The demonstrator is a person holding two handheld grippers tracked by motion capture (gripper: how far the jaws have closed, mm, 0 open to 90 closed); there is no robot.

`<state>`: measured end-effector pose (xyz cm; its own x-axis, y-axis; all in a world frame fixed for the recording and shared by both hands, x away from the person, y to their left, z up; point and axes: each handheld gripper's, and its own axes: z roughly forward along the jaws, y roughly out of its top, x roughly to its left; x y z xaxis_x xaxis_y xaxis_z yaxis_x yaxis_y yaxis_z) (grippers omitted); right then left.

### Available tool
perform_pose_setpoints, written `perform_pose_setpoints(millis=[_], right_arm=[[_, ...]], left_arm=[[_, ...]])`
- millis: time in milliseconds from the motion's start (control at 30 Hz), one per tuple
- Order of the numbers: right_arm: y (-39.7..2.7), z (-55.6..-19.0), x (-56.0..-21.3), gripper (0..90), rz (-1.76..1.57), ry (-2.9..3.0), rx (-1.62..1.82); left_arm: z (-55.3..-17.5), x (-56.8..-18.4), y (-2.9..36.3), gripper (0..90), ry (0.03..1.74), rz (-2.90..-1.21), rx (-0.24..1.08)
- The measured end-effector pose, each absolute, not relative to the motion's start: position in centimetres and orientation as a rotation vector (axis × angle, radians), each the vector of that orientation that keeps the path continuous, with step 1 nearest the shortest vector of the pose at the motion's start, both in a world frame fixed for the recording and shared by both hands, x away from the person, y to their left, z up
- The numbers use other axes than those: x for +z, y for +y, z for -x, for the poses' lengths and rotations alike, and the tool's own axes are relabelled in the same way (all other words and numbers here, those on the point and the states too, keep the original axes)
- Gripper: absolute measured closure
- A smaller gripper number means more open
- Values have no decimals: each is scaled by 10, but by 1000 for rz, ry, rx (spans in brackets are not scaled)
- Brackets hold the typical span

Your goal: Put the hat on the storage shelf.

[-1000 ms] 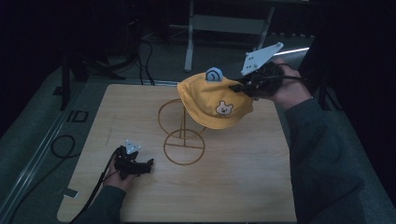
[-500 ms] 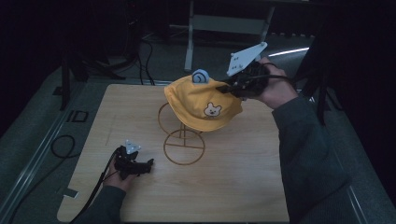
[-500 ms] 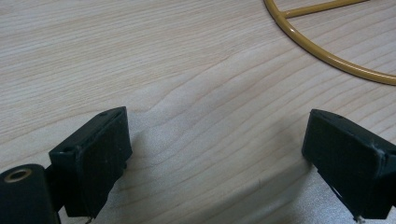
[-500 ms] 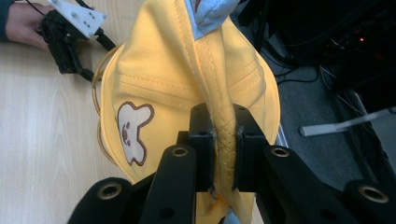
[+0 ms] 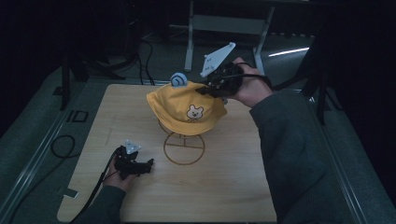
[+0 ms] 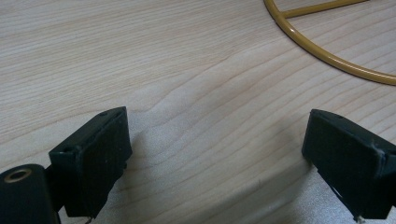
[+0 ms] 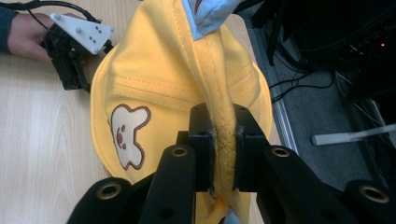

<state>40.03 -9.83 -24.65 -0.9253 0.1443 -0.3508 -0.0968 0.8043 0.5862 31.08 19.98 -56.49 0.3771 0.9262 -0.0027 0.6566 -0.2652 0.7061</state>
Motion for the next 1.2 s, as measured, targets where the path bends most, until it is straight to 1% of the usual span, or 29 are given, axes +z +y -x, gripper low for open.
perform_pose_setpoints(millis=[133, 233, 367, 400, 433, 533, 600, 633, 733, 767, 800, 833, 867, 900, 967, 1033, 1200], right_arm=[[-86, -402, -253, 799, -31, 2622, 878], [-68, -404, -263, 791, -21, 2643, 881], [-58, -404, -270, 772, -22, 2656, 862], [-56, -404, -272, 762, -25, 2663, 849], [-50, -404, -277, 731, -17, 2674, 816], [-45, -404, -283, 716, -13, 2690, 786], [-43, -404, -286, 688, -9, 2704, 776], [-42, -404, -286, 654, -12, 2703, 775], [-44, -406, -285, 469, -54, 2700, 771], [-44, -406, -285, 469, -54, 2700, 771], [-47, -406, -284, 366, -105, 2667, 762], [-47, -406, -284, 366, -105, 2667, 762], [-49, -406, -283, 325, -117, 2657, 765], [-53, -405, -281, 224, -150, 2605, 762], [-53, -405, -281, 224, -150, 2605, 762], [-60, -400, -275, 143, -185, 2545, 768], [-73, -393, -269, 131, -196, 2522, 798]], left_arm=[[-311, -565, 200, 82, 1360, -2013, 559], [-311, -565, 200, 82, 1360, -2013, 557], [-311, -565, 200, 82, 1360, -2014, 559], [-311, -565, 200, 82, 1360, -2014, 559], [-311, -565, 200, 82, 1359, -2014, 559], [-311, -565, 200, 82, 1360, -2014, 559], [-311, -565, 200, 82, 1359, -2016, 559], [-311, -565, 200, 82, 1360, -2014, 559], [-311, -565, 200, 82, 1360, -2014, 559], [-311, -565, 200, 82, 1360, -2014, 559], [-311, -565, 200, 82, 1359, -2015, 558], [-311, -565, 200, 82, 1359, -2015, 558], [-311, -565, 200, 82, 1360, -2014, 559], [-311, -565, 200, 82, 1360, -2014, 559], [-311, -565, 200, 82, 1360, -2014, 559], [-311, -565, 200, 82, 1360, -2014, 558], [-311, -565, 200, 82, 1360, -2012, 560]])
